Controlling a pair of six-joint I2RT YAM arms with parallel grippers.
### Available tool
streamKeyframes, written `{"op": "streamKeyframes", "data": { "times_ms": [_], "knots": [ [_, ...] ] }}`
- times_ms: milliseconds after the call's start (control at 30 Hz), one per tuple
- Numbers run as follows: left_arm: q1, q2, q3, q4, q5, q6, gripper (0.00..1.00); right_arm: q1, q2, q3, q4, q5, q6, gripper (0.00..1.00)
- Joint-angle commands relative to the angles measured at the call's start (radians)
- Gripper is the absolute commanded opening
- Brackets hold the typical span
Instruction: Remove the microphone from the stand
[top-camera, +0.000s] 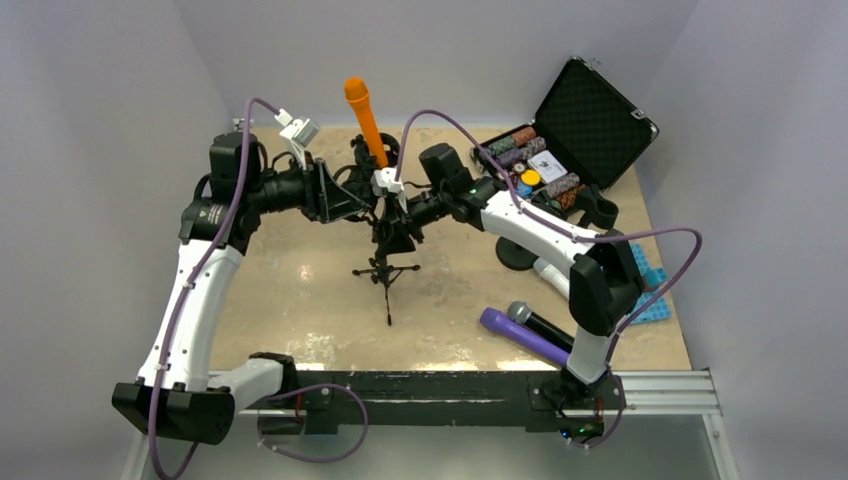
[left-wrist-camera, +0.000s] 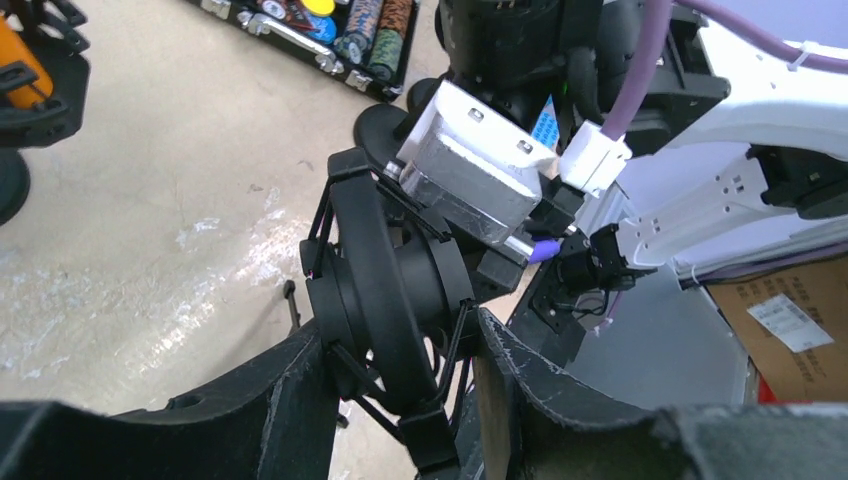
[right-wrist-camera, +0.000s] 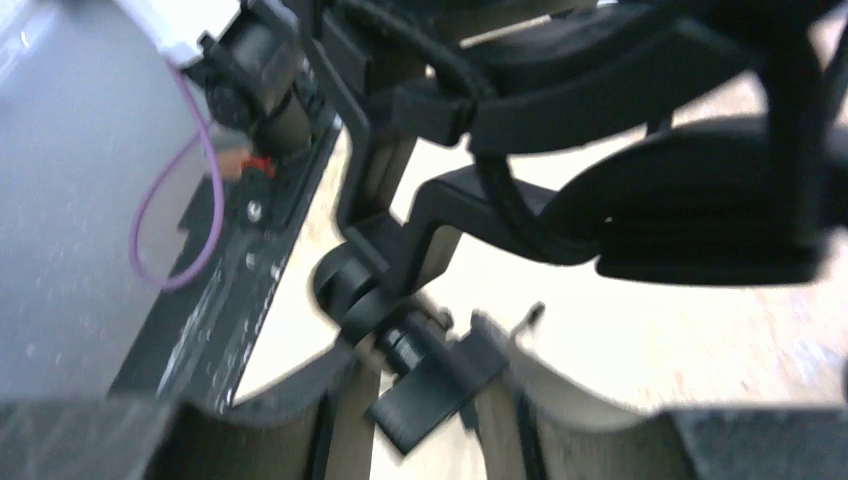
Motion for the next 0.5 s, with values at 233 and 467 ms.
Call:
{"op": "streamKeyframes", "data": {
  "times_ms": [233,467],
  "knots": [
    [-0.016,-0.129,0.007,-0.016,-0.084,0.180,0.77,0.010,0.030,-0.074,-0.164,0.126,-0.020,0.00],
    [-0.016,-0.212,0.106,-0.059,-0.074,0.217,0.90,-0.005,0.020,-0.064,-0.168,0.130,-0.015,0.00]
  ]
}}
